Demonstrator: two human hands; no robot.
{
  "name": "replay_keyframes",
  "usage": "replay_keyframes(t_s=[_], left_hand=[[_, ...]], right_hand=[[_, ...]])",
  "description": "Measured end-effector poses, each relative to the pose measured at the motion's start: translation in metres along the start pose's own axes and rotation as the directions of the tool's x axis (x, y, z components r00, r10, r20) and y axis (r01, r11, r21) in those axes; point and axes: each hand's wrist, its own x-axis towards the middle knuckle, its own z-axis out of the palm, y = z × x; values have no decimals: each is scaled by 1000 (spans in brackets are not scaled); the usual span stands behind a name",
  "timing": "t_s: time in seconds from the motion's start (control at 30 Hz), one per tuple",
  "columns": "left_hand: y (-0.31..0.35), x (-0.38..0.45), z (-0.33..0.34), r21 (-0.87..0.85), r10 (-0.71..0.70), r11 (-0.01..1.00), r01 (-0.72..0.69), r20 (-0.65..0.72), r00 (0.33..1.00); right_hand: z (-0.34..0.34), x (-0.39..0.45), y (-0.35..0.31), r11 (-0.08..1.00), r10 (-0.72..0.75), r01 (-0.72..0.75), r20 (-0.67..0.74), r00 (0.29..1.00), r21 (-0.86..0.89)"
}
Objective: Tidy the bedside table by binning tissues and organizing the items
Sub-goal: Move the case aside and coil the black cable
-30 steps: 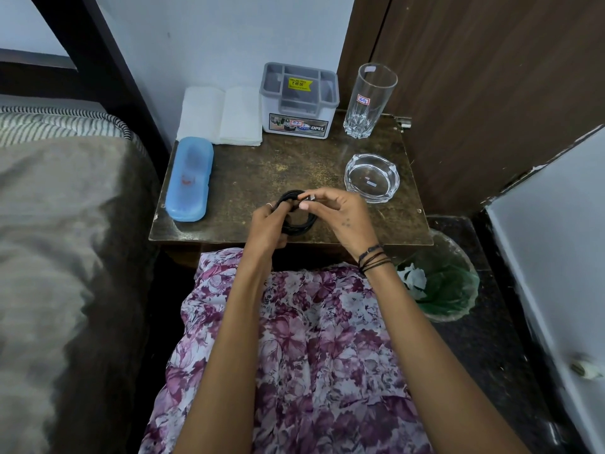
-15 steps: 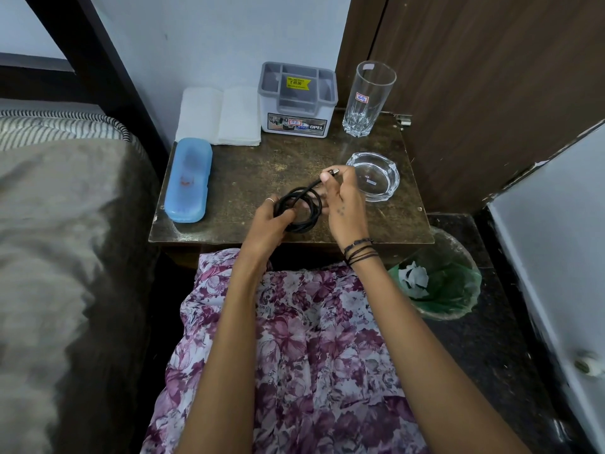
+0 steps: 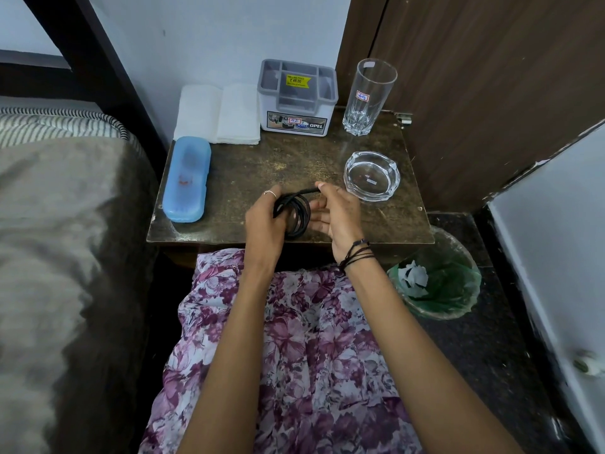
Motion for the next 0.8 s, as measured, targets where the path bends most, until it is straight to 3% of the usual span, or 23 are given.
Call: replay_keyframes(t_s=[0.1, 0.2, 0.37, 0.57, 0.67, 0.8], left_hand=[[3, 0, -1, -100, 10, 995, -8, 21, 1000], [2, 0, -1, -91, 64, 994, -61, 31, 997], [1, 1, 1, -24, 68, 997, -69, -25, 997], [0, -1, 2, 7, 32, 999, -32, -76, 997], [-5, -1, 6, 43, 22, 999, -19, -63, 998], [-3, -2, 12, 83, 47, 996, -38, -103, 994]], right_hand=[[-1, 2, 0, 988, 156, -156, 20, 988, 15], [0, 3, 3, 971, 238, -239, 51, 970, -2], [-1, -4, 3, 977, 201, -189, 122, 972, -99], [-5, -17, 2, 985, 144, -102, 355, 924, -136], [-1, -14, 8, 956, 72, -4, 225, 972, -292], [5, -9, 13, 796, -98, 112, 56, 994, -595]])
